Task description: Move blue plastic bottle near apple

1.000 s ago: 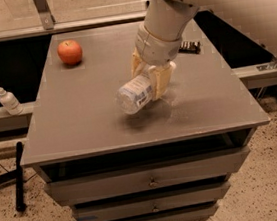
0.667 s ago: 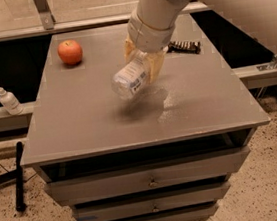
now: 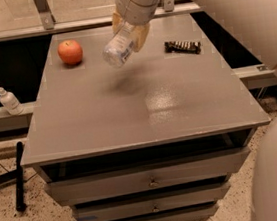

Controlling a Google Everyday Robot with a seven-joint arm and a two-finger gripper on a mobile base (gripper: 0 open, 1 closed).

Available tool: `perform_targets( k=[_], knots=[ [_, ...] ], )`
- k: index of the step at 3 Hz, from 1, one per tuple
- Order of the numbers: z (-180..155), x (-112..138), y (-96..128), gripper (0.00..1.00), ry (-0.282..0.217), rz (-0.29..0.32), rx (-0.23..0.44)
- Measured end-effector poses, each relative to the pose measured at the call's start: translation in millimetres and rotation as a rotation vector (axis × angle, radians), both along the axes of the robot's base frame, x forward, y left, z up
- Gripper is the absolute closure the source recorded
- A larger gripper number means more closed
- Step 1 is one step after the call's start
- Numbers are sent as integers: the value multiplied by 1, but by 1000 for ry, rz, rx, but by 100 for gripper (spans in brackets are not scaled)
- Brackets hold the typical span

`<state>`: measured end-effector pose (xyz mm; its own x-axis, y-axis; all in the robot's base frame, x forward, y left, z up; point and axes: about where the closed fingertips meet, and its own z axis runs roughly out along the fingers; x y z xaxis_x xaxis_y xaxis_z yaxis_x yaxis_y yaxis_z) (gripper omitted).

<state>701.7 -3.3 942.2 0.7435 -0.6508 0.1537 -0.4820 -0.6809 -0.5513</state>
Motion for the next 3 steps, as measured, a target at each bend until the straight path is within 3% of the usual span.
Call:
perform_targets(
  k=[1,2,3],
  knots=[
    [5,42,16,100,-52,29,59],
    [5,70,37,100,-72,49,129],
    [-8,88,60,100,-53,68,171]
  ],
)
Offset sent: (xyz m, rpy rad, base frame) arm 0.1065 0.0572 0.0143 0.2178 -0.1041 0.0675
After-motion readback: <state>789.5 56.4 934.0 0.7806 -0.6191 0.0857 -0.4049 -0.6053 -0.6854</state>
